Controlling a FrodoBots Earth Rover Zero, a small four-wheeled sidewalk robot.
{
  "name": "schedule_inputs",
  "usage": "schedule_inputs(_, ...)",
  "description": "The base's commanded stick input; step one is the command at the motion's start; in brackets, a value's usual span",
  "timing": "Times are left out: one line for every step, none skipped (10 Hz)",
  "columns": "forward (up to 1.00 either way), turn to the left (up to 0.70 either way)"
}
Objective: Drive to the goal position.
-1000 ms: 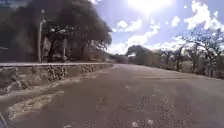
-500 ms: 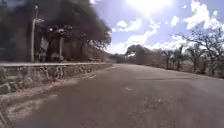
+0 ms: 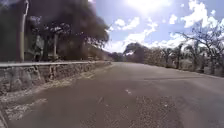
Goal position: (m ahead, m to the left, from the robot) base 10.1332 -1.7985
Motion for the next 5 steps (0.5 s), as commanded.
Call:
schedule_inputs(0.5,0.0)
schedule_inputs(0.5,0.0)
schedule_inputs(0.5,0.0)
schedule_inputs(0.5,0.0)
schedule_inputs(0.5,0.0)
